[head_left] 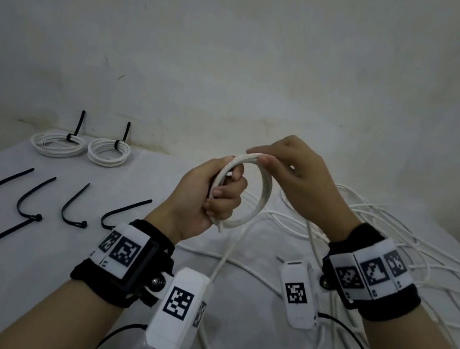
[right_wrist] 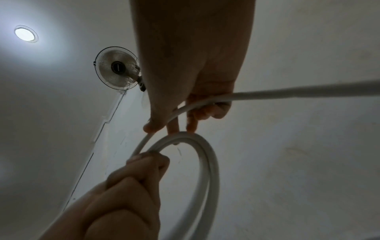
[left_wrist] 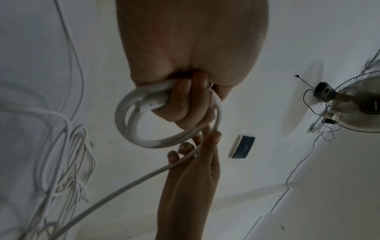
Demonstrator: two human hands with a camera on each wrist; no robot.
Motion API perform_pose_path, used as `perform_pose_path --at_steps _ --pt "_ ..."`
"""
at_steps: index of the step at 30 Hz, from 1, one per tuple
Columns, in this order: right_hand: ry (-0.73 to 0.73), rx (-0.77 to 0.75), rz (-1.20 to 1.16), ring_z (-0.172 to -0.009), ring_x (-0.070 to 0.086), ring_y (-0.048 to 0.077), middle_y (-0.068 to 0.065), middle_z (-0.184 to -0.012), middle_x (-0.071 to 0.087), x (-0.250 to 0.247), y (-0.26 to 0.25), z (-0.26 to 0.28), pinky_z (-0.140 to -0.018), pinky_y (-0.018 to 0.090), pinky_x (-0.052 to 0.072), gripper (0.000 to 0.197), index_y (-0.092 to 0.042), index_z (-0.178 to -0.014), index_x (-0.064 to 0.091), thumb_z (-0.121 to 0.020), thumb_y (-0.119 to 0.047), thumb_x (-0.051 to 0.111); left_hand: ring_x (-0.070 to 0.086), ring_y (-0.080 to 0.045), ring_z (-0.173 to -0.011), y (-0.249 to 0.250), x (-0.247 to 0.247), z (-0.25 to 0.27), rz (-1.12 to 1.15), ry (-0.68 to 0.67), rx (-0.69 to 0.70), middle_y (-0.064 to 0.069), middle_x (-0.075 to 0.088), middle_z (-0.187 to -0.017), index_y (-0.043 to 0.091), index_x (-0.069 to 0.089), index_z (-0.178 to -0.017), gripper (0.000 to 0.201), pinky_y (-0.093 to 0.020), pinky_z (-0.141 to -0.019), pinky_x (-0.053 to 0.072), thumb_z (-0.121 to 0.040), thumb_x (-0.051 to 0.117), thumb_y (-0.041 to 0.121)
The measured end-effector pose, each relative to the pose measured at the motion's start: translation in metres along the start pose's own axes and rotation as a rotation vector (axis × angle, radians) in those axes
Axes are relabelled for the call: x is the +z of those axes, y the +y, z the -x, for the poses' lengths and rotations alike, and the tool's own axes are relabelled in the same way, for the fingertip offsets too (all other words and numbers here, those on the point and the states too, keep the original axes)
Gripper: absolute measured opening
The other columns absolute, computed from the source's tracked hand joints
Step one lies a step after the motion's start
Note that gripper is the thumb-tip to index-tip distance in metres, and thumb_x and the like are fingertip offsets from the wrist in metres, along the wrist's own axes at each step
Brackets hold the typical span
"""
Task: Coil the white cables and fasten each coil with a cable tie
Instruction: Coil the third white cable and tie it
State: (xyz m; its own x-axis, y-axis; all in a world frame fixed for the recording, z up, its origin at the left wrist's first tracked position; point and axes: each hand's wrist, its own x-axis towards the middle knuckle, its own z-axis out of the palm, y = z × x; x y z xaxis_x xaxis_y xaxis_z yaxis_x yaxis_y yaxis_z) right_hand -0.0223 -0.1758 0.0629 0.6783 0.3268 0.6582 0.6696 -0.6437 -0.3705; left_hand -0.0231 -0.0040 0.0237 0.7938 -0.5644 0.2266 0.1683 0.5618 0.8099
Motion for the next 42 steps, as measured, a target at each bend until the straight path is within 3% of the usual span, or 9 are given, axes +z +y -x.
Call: perform_pose_path --at_steps 4,7,10,13,19,25,31,38,42 --pt "-0.138 0.062 -0.056 -0.075 0.064 0.013 0.003 -0.081 0.065 0.010 0.004 0.006 -0.072 0.026 0.053 0.015 -0.018 -0.103 0.061 -0.090 -0.012 0.060 0.021 -0.001 -0.029 0.002 0.001 0.000 0.016 0.039 0.065 0.007 0.027 -0.042 0.015 0.043 -0.065 0.039 -0.014 -0.031 0.016 -0.088 0.035 0.044" --pt "-0.188 0.090 -0.057 -0.066 0.067 0.015 0.003 -0.076 0.062 0.005 0.003 0.005 -0.067 0.036 0.056 0.025 -0.015 -0.098 0.059 -0.087 0.004 0.049 0.020 -0.002 -0.034 0.004 0.003 0.001 -0.184 0.078 0.115 0.009 0.023 -0.045 0.019 0.045 -0.061 0.035 -0.015 -0.035 0.017 -0.082 0.043 0.046" --pt "-0.178 0.071 -0.066 -0.065 0.066 0.014 0.005 -0.086 0.061 -0.002 0.002 0.000 -0.066 0.032 0.056 0.028 -0.014 -0.099 0.062 -0.088 0.006 0.047 0.022 -0.004 -0.038 0.005 0.003 0.001 -0.286 0.106 0.135 0.009 0.023 -0.048 0.024 0.051 -0.052 0.036 -0.016 -0.040 0.025 -0.084 0.047 0.038" --pt "-0.136 0.056 -0.095 -0.069 0.064 0.017 0.004 -0.092 0.061 0.001 0.001 -0.001 -0.063 0.027 0.056 0.022 -0.012 -0.103 0.067 -0.091 0.000 0.053 0.019 -0.005 -0.038 0.007 0.003 0.002 -0.291 0.152 0.124 0.008 0.021 -0.049 0.019 0.033 -0.061 0.038 -0.016 -0.038 0.021 -0.092 0.042 0.039" --pt "-0.147 0.248 -0.298 -0.052 0.058 0.017 0.003 -0.062 0.055 -0.009 0.019 0.015 -0.055 0.024 0.051 0.011 -0.011 -0.097 0.063 -0.095 -0.008 0.052 0.018 -0.001 -0.031 0.019 -0.008 0.001 -0.142 0.191 0.153 0.010 0.021 -0.043 0.020 0.026 -0.061 0.037 -0.013 -0.031 0.015 -0.087 0.045 0.038" --pt "0.044 0.209 -0.324 -0.050 0.047 0.008 0.002 -0.067 0.049 -0.021 0.034 0.008 -0.054 0.026 0.052 0.018 -0.020 -0.088 0.052 -0.095 -0.003 0.051 0.021 -0.001 -0.027 0.016 -0.013 0.000 0.054 0.149 0.118 0.009 0.025 -0.038 0.019 0.038 -0.050 0.030 -0.015 -0.032 0.012 -0.078 0.044 0.030" --pt "-0.229 0.331 -0.320 -0.053 0.052 0.013 0.003 -0.065 0.052 -0.008 0.048 0.030 -0.064 0.038 0.054 0.014 -0.017 -0.091 0.051 -0.097 -0.005 0.047 0.013 -0.002 -0.030 0.031 -0.018 0.003 0.169 0.216 0.251 0.009 0.025 -0.038 0.020 0.036 -0.053 0.040 -0.015 -0.029 0.014 -0.092 0.034 0.026" --pt "0.255 0.229 -0.209 -0.043 0.045 0.008 0.001 -0.067 0.054 -0.016 0.048 0.002 -0.045 0.019 0.041 0.021 -0.025 -0.086 0.049 -0.095 -0.006 0.051 0.007 -0.006 -0.036 0.034 -0.017 0.003 0.211 0.254 0.314 0.009 0.025 -0.038 0.020 0.035 -0.055 0.045 -0.014 -0.030 0.014 -0.099 0.029 0.028" --pt "0.083 0.265 -0.264 -0.046 0.051 0.012 0.003 -0.071 0.055 -0.007 0.052 0.007 -0.048 0.025 0.045 0.022 -0.025 -0.090 0.046 -0.094 -0.004 0.051 0.005 -0.007 -0.040 0.043 -0.021 0.005 0.235 0.262 0.371 0.008 0.025 -0.038 0.020 0.032 -0.059 0.042 -0.013 -0.029 0.015 -0.099 0.027 0.029"
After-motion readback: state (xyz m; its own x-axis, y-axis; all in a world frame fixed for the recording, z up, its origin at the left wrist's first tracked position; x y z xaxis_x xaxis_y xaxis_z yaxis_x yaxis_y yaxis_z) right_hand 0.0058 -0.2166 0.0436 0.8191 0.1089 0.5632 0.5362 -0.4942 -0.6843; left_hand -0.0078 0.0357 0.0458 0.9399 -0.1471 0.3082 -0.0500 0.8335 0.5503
